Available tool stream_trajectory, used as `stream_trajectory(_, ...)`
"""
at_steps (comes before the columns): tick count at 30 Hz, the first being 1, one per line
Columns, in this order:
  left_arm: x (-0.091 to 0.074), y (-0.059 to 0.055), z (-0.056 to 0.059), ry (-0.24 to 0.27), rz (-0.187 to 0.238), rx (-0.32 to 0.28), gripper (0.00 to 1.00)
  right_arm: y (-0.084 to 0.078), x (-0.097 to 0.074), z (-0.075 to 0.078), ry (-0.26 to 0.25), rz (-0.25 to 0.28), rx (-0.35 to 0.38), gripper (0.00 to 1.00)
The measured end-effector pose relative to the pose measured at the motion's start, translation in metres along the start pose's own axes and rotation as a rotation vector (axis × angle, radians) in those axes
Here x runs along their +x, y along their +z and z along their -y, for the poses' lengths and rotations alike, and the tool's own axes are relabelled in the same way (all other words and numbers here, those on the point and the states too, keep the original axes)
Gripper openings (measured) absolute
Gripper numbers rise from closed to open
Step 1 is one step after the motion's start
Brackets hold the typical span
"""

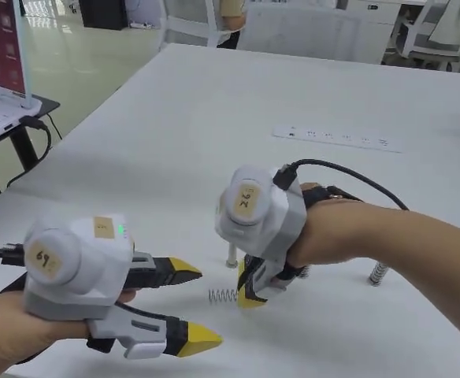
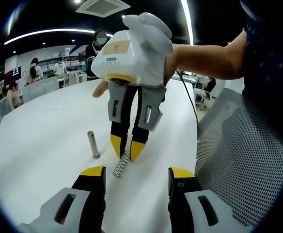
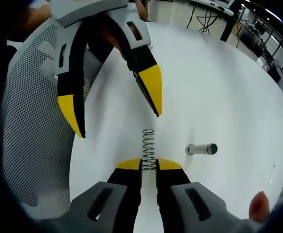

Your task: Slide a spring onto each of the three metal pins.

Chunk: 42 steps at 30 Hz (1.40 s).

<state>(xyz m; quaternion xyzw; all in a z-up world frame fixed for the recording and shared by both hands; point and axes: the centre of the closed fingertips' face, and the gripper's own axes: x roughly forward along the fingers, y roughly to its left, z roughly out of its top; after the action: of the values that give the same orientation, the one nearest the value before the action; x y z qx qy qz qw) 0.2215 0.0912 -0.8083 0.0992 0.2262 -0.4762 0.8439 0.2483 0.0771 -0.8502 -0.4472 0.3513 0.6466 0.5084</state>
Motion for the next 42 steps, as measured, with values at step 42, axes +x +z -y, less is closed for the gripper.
stream_trajectory(42, 0.027, 0.033, 0.019, -0.147, -0.017, 0.170, 0.15, -0.011, -0.053, -0.026, -0.024, 0.005, 0.018, 0.08)
